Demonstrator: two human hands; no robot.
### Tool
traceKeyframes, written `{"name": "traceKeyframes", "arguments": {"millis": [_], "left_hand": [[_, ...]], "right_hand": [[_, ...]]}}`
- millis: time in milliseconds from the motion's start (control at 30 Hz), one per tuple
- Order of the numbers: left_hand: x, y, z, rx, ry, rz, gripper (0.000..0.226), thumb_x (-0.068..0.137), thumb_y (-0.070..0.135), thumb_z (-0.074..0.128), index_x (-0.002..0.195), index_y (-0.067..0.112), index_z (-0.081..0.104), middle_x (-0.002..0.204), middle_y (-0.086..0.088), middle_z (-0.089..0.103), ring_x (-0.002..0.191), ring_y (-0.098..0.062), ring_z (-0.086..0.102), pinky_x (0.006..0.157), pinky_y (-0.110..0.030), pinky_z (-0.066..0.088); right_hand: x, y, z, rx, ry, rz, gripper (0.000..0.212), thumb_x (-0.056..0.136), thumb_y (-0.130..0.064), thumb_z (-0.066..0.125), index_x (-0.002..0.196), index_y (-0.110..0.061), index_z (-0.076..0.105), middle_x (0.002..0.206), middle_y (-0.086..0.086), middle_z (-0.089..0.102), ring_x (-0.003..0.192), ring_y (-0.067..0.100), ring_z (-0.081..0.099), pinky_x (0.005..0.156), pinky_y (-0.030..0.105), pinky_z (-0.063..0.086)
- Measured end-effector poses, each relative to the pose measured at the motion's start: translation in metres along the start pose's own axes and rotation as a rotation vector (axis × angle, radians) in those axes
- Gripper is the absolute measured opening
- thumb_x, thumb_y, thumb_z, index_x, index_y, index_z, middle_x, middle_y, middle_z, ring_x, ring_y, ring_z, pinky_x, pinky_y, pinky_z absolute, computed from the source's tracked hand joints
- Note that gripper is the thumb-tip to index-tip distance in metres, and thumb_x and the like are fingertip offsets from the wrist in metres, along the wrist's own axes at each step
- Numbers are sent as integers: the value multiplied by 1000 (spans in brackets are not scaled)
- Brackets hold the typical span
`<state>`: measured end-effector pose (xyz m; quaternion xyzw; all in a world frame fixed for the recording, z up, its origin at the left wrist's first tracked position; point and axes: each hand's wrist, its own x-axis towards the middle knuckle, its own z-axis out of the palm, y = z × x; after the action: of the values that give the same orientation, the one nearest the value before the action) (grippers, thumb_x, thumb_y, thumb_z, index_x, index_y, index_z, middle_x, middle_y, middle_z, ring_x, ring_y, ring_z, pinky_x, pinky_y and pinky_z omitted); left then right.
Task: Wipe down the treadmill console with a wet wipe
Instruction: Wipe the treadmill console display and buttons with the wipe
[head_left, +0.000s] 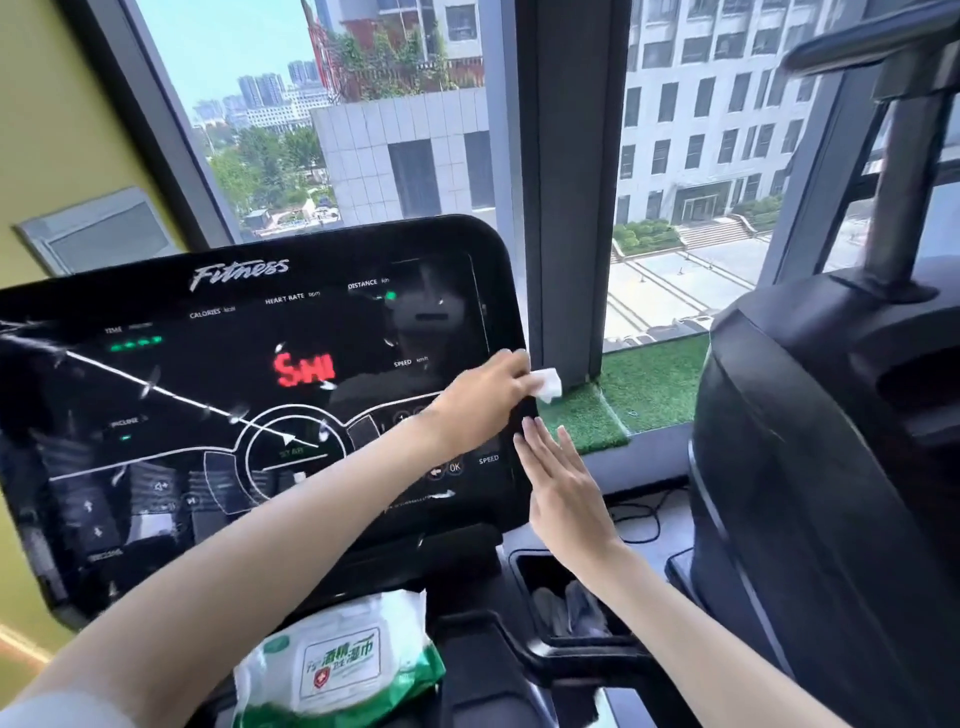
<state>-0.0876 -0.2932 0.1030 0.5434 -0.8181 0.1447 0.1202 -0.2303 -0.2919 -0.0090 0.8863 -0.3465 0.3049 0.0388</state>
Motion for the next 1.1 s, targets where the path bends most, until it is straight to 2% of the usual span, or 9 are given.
{"name": "traceKeyframes", "arguments": {"millis": [133,300,433,533,600,733,833,967,1100], "left_hand": [[27,-24,-19,-115,310,-286,23,88,-5,53,104,6,65,86,-9,49,73,-19,46,62,-40,49],[-2,14,6,-8,-94,17,39,80,-8,51,113,11,60,95,-6,45,87,-20,46,64,-40,49],[23,-6,-11,-46,100,-163,32,85,-10,50,110,7,62,88,-5,45,75,-14,39,63,-39,49],[32,-22,-14,-76,301,-268,16,91,1,53,103,2,65,87,-9,50,73,-20,50,66,-41,51],[17,-13,2,-76,237,-198,20,88,-4,55,104,4,65,87,-9,50,76,-25,52,64,-41,51],[-19,18,24,53,-132,82,45,81,-10,50,121,8,56,104,-8,48,96,-23,46,63,-41,52],[4,0,3,38,55,-108,42,80,-15,46,116,4,58,99,-11,48,92,-26,45,60,-42,49],[11,-12,-3,84,275,-241,42,72,-20,55,105,4,61,90,-10,50,82,-26,47,45,-35,48],[-30,21,30,266,-18,173,36,62,-5,69,96,5,65,89,-7,56,79,-23,52,41,-24,41]], "right_hand": [[0,-3,2,-30,-21,-7,75,57,12,70,129,4,50,140,20,45,131,28,42,112,43,26],[1,-4,3,-75,-37,-6,74,57,10,70,128,8,48,137,24,45,129,33,43,113,43,15],[0,-5,1,-71,-58,-6,78,61,11,67,135,7,40,144,23,36,135,32,34,113,43,9],[-9,-5,1,26,-12,48,80,63,17,61,138,4,36,147,21,32,138,29,29,115,39,8],[-18,-3,2,83,43,98,76,63,18,61,135,4,41,145,20,37,136,28,34,115,40,14],[-32,1,9,138,124,126,55,59,16,70,111,3,62,125,18,59,114,32,57,110,42,29],[-38,-3,10,184,145,127,36,57,21,70,86,0,66,118,19,63,107,40,60,91,54,48],[-38,-11,14,223,161,159,29,57,23,67,71,-1,61,119,21,62,107,42,59,93,49,44],[-39,-5,18,337,114,235,21,71,19,60,72,-2,58,127,18,57,117,48,50,97,47,42]]}}
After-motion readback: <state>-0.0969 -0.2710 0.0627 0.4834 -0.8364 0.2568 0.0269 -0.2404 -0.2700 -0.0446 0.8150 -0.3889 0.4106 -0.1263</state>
